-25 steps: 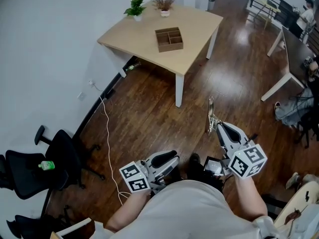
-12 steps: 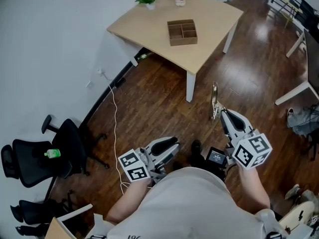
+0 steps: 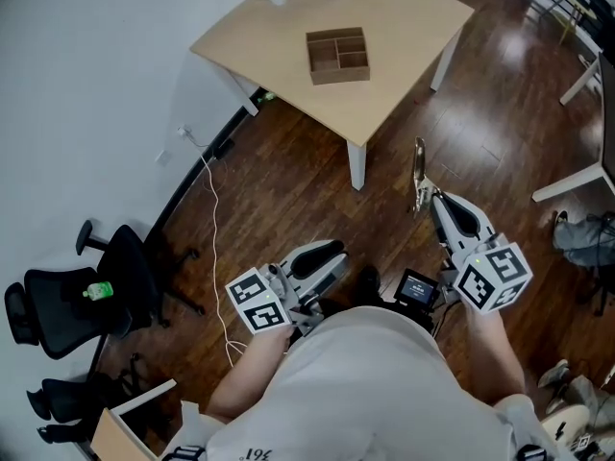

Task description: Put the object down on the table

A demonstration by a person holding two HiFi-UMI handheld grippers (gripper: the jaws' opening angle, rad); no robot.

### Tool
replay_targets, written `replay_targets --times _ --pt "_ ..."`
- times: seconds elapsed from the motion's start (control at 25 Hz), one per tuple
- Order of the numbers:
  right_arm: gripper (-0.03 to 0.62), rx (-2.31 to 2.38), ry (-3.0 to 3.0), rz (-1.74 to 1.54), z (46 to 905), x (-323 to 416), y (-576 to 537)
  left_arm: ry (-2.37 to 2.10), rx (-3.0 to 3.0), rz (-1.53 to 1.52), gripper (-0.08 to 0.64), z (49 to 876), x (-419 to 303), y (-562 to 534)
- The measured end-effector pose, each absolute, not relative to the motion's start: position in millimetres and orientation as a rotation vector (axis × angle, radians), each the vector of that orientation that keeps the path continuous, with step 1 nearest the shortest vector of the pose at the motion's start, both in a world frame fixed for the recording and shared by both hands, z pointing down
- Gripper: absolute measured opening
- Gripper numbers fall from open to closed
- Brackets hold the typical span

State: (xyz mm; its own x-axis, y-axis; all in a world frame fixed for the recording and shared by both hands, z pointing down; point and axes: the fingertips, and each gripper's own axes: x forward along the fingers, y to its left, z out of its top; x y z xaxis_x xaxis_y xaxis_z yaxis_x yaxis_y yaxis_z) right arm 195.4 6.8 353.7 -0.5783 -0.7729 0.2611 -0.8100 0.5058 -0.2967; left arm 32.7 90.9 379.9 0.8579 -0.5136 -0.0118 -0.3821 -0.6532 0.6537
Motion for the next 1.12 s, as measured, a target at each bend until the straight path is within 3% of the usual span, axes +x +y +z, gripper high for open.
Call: replay_targets --times 0.4,1.12 --pt "0.02 1.364 -2.633 0.636 369 198 -40 -0.683 2.333 -0.254 0.094 388 33 47" --pt "0.021 1.489 -2.519 0.647 371 95 -170 -0.515 2.345 -0.221 0.094 390 -72 -107"
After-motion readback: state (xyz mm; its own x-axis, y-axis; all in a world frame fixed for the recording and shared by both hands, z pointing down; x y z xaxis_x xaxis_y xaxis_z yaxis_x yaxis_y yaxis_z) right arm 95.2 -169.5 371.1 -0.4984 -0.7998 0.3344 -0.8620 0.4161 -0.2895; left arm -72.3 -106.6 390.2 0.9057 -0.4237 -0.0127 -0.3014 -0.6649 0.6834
